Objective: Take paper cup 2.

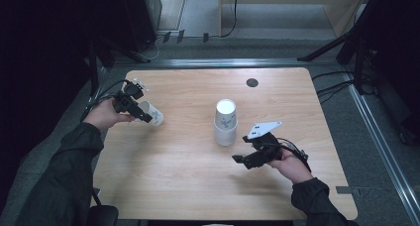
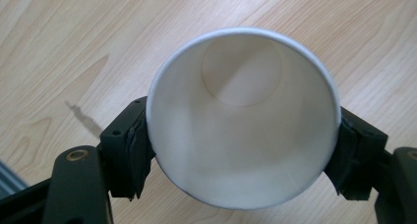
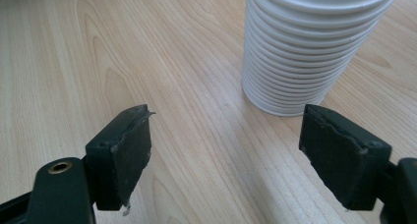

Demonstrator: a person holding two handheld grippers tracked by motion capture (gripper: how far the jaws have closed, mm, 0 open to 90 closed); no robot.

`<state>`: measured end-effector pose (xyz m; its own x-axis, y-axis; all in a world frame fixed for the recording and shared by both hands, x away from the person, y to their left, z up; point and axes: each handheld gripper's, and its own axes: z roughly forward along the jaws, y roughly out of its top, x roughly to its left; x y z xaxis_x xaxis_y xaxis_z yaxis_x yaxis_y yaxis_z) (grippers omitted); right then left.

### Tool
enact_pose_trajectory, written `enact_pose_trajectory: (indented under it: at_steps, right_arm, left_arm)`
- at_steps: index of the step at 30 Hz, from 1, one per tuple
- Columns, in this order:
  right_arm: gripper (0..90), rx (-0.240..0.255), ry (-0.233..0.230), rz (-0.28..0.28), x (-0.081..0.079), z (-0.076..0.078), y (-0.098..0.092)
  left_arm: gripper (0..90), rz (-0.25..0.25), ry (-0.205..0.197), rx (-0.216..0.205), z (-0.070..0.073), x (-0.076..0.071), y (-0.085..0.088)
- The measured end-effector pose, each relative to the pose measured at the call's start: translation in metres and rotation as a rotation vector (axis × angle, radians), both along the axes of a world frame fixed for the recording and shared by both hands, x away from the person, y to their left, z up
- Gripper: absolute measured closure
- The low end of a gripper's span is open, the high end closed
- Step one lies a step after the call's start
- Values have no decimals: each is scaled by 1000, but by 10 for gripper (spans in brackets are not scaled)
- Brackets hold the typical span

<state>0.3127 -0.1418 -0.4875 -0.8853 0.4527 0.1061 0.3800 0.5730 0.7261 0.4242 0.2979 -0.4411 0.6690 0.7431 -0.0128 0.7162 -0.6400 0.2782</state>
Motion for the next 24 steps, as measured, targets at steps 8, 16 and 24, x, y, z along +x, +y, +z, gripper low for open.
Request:
enact_pose_trajectory:
  at_steps: [8,16,24]
  right_arm:
    - [201,0,3,6,0,0,0]
    - [200,-8,4,3,0,0,0]
    - [201,-7,3,0,1,0,0]
  left_arm:
    - [237,41,36,69,-5,8,9]
    - [228,85,67,131,-12,16,13]
    - [206,93,77,161,-16,20,8]
